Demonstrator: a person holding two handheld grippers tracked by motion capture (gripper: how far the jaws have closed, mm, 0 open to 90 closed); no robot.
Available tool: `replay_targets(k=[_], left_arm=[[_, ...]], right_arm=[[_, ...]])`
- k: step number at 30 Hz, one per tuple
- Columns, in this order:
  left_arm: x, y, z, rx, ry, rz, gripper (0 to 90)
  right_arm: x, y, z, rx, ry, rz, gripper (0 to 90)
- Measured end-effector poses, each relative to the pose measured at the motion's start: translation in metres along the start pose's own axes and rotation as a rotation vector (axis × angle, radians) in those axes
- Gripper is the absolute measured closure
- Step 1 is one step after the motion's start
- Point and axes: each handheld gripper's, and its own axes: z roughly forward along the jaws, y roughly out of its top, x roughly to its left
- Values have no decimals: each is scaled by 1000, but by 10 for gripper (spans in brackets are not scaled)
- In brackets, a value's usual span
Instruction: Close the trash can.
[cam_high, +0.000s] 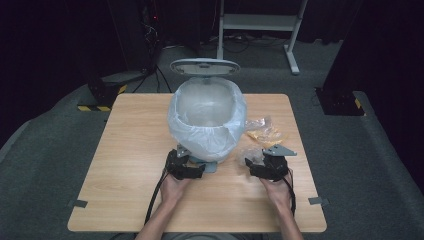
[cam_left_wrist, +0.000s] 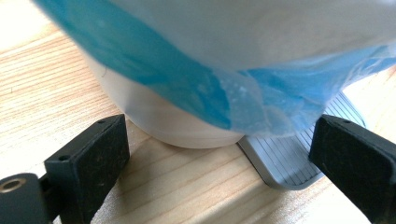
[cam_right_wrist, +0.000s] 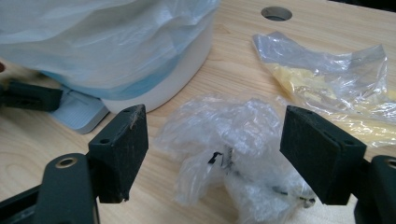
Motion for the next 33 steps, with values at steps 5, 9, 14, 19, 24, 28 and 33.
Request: replay_targets(k=[5, 9, 14, 19, 24, 28, 33], left_arm=[[0, 0, 0, 1, -1, 3, 55], [0, 0, 0, -1, -6, -8, 55], [2, 0, 1, 11, -25, -26, 55], [2, 0, 1, 10, -24, -22, 55], [2, 0, 1, 13, -28, -29, 55], [2, 0, 1, 11, -26, -28, 55], [2, 0, 1, 11, -27, -30, 54]], right_arm=[[-3, 5, 10, 32, -21, -5, 253], [-5, 5, 23, 85, -18, -9, 278], [-7, 0, 40, 161, 4, -11, 335], [-6, -2, 47, 183, -2, -20, 425], [-7, -5, 49, 210, -18, -34, 561], [-6, -8, 51, 226, -37, -48, 618], [-6, -10, 52, 243, -39, -52, 714]])
